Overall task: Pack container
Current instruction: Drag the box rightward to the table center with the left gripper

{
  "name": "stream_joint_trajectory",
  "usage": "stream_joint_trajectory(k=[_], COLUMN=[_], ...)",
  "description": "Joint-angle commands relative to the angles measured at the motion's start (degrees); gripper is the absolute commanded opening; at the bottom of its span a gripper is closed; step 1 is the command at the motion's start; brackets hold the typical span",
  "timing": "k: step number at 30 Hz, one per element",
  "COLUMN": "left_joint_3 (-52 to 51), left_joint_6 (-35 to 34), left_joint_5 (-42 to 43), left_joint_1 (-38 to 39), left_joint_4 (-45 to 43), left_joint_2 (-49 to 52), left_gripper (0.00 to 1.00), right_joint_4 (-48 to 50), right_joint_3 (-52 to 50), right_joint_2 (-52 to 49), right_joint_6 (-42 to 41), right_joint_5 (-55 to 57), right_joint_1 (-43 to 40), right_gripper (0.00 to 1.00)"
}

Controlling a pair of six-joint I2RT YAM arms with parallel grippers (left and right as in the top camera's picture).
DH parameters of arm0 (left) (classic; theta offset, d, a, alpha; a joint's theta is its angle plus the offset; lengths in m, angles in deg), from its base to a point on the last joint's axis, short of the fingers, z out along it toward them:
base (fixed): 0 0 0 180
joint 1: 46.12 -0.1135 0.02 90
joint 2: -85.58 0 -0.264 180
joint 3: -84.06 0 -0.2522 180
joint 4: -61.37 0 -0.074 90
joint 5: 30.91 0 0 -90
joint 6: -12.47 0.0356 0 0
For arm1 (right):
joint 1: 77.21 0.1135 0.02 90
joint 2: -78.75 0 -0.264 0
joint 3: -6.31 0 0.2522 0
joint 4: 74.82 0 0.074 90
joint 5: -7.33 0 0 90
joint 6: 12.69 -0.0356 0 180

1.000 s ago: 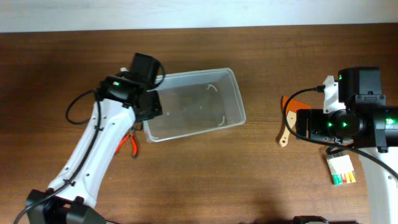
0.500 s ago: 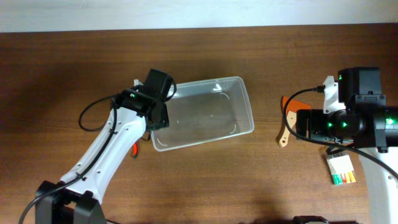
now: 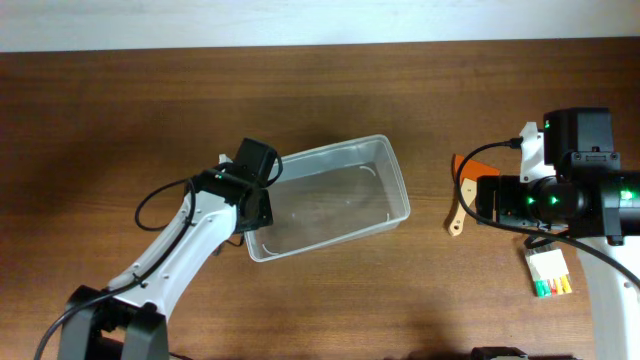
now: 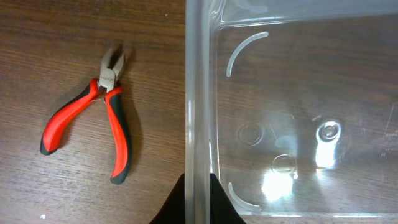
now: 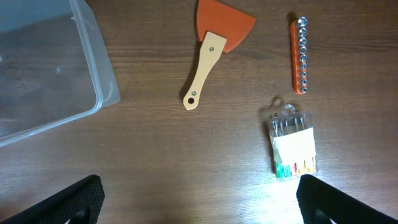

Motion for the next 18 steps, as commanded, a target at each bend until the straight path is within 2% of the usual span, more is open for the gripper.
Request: stream_joint_trajectory(k=[1, 8, 15, 18], left_joint_3=[-2.1, -2.1, -2.1, -2.1], left_joint_6=[1.8, 7.4, 7.6, 7.6], left_joint_5=[-3.6, -4.1, -11.1, -13.6], left_joint_1=[0.2, 0.2, 0.2, 0.2], left_joint_4=[-0.5, -5.5, -8.9, -9.0], left_joint_2=[-0.2, -0.2, -0.2, -0.2], left_gripper=[0.02, 0.02, 0.02, 0.09], right_joint_4=[0.0, 0.0, 0.0, 0.0], right_joint_3=[1.0, 1.0, 1.0, 1.0], right_joint_2=[0.4, 0.4, 0.4, 0.4], right_joint_6=[0.3, 0.3, 0.3, 0.3], right_joint_5=[0.9, 0.9, 0.9, 0.9], right_joint_1=[0.3, 0.3, 0.3, 0.3], right_gripper=[0.99, 0.99, 0.99, 0.99])
